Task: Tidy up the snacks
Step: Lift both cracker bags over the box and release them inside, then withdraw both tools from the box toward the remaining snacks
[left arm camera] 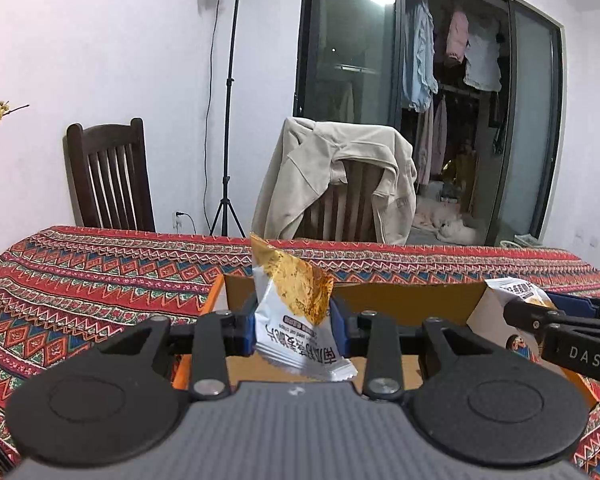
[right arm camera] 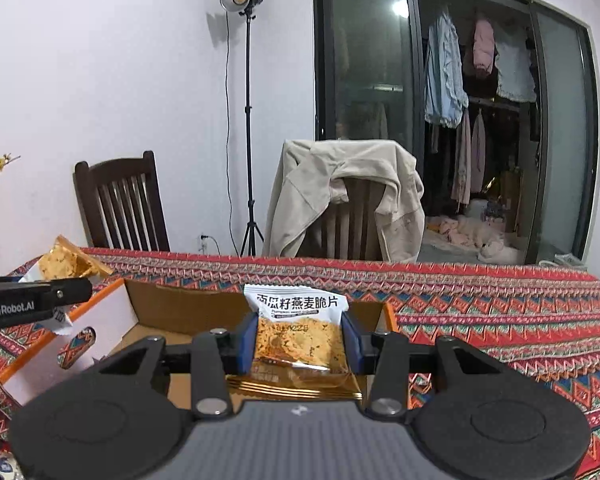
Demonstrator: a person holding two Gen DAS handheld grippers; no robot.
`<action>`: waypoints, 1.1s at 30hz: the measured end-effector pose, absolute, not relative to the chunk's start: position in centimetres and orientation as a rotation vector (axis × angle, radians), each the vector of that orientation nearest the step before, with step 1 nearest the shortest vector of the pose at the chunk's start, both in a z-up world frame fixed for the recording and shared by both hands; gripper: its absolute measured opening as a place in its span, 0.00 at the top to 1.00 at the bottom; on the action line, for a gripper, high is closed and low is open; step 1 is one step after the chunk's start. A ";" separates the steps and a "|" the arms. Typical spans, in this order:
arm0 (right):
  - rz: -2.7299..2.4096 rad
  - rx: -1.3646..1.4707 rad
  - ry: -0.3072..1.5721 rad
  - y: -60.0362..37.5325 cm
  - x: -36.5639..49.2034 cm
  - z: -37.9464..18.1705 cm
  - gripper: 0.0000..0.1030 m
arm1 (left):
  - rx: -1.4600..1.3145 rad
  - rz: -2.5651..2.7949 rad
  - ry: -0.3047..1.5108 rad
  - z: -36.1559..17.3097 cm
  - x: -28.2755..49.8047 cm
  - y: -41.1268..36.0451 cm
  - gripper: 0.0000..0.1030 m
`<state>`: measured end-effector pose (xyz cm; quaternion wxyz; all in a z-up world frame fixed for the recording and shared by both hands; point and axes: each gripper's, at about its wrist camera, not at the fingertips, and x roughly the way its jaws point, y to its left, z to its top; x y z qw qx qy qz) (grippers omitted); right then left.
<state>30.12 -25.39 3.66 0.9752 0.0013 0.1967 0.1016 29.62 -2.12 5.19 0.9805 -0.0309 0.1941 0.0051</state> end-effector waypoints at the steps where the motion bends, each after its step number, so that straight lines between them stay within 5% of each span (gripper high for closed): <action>1: 0.205 0.001 0.399 -25.3 30.1 3.6 0.59 | -0.062 0.010 0.392 5.1 29.6 -2.1 0.65; 5: 0.200 -0.008 0.403 -25.1 30.1 3.3 0.58 | -0.063 0.014 0.396 5.0 29.5 -2.0 0.64; 9: 0.206 -0.004 0.423 -25.1 30.6 3.4 0.56 | -0.077 0.012 0.407 5.0 29.7 -1.9 0.45; 10: 0.207 -0.002 0.426 -25.1 30.7 3.4 0.49 | -0.078 0.011 0.404 5.0 29.6 -1.9 0.39; 12: 0.210 0.005 0.426 -25.1 30.7 3.4 0.30 | -0.084 0.021 0.396 5.1 29.5 -1.8 0.06; 13: 0.211 0.007 0.425 -25.1 30.6 3.4 0.15 | -0.087 0.034 0.386 5.1 29.4 -1.8 0.01; 16: 0.211 0.006 0.428 -25.1 30.6 3.4 0.00 | -0.096 0.039 0.370 5.3 29.1 -1.7 0.00; 33: 0.187 -0.001 0.419 -25.2 29.4 4.1 0.00 | -0.105 0.045 0.388 6.0 28.9 -1.8 0.00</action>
